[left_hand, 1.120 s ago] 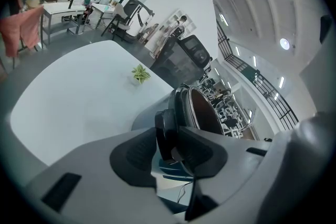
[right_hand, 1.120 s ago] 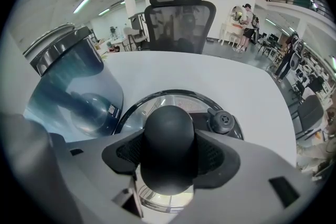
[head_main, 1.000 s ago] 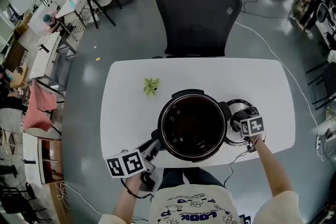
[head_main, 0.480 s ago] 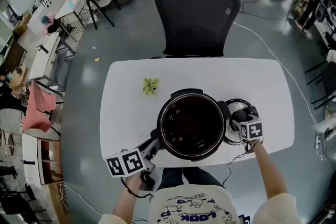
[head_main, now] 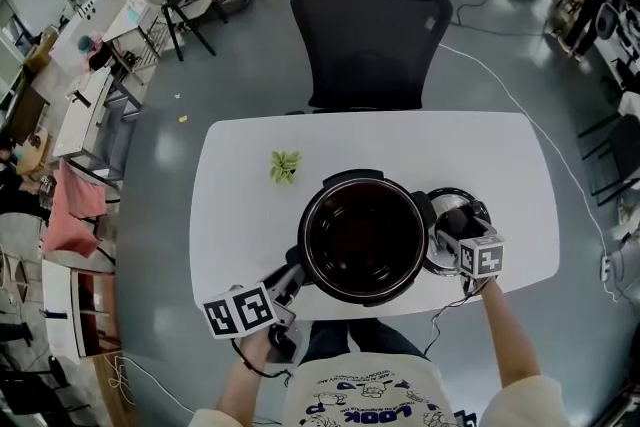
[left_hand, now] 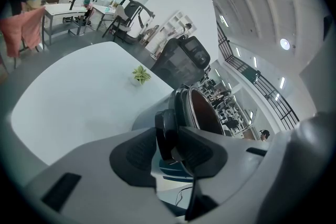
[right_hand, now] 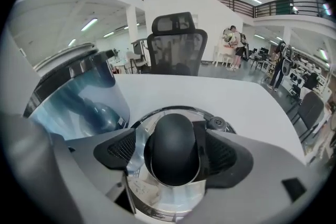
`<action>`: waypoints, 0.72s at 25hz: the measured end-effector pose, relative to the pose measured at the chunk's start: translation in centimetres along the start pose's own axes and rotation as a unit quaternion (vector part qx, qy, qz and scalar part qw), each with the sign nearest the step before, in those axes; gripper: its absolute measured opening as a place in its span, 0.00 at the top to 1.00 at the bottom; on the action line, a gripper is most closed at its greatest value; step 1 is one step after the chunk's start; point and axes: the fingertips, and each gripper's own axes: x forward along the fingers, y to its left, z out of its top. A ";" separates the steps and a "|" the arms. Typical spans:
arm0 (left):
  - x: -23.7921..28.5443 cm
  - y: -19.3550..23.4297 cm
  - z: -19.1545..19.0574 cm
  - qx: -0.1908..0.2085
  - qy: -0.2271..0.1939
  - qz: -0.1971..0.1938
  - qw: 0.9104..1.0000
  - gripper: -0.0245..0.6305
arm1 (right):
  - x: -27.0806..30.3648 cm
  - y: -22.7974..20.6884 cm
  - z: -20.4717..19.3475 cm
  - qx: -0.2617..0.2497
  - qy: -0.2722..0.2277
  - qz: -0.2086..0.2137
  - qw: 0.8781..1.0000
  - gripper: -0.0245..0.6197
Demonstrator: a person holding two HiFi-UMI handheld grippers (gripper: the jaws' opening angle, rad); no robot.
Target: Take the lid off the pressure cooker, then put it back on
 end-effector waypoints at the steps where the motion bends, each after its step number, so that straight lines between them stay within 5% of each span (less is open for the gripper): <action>1: 0.0 0.0 0.0 0.000 0.000 0.000 1.000 0.75 | -0.5 -0.3 0.4 0.008 -0.013 -0.004 1.000 0.29; 11: 0.1 0.1 -0.2 -0.001 -0.003 0.000 1.000 0.75 | -7.9 -3.0 6.0 0.031 -0.151 -0.069 0.986 0.32; 18: -0.1 0.0 -0.1 -0.001 -0.005 0.000 1.000 0.75 | -13.6 -3.2 8.3 0.027 -0.233 -0.127 0.964 0.46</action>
